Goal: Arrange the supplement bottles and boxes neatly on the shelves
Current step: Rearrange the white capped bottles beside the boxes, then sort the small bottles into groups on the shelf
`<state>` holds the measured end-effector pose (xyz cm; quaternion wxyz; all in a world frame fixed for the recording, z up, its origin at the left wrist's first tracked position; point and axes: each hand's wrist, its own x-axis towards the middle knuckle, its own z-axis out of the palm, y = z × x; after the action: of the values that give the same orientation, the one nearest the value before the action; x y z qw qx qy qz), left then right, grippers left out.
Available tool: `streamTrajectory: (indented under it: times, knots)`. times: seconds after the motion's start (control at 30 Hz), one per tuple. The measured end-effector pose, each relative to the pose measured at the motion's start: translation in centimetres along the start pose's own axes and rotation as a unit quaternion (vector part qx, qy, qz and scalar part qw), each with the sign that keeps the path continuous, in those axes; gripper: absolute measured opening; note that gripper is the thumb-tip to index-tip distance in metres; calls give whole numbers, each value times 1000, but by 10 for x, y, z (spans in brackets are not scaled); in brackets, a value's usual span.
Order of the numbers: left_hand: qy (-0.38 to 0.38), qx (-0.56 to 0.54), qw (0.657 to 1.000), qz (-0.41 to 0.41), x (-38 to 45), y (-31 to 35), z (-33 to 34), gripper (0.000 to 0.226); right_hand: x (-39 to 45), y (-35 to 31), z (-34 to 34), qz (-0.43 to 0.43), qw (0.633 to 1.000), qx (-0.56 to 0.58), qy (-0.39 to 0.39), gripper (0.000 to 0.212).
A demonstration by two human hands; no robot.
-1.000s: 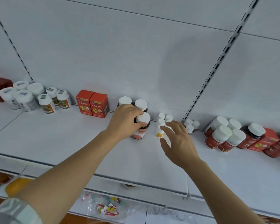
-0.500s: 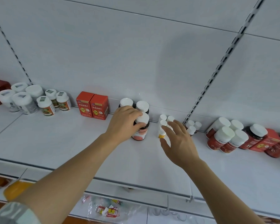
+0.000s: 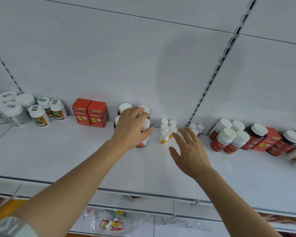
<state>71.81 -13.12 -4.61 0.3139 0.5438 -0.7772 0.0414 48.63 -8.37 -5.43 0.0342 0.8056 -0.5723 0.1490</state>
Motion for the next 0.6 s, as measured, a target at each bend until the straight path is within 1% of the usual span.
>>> streamTrajectory:
  times: [0.1, 0.27, 0.5, 0.6]
  knots:
    - [3, -3, 1000, 17, 6, 25, 5, 36, -11, 12, -10, 14, 1000, -20, -2, 49]
    - [4, -38, 997, 65, 12, 83, 22, 30, -43, 47, -33, 51, 998, -24, 11, 52]
    - [-14, -63, 992, 111, 16, 189, 59, 31, -116, 127, -66, 106, 993, -41, 26, 51]
    - [-30, -69, 990, 121, 13, 245, 77, 33, -152, 172, -82, 138, 989, -54, 10, 55]
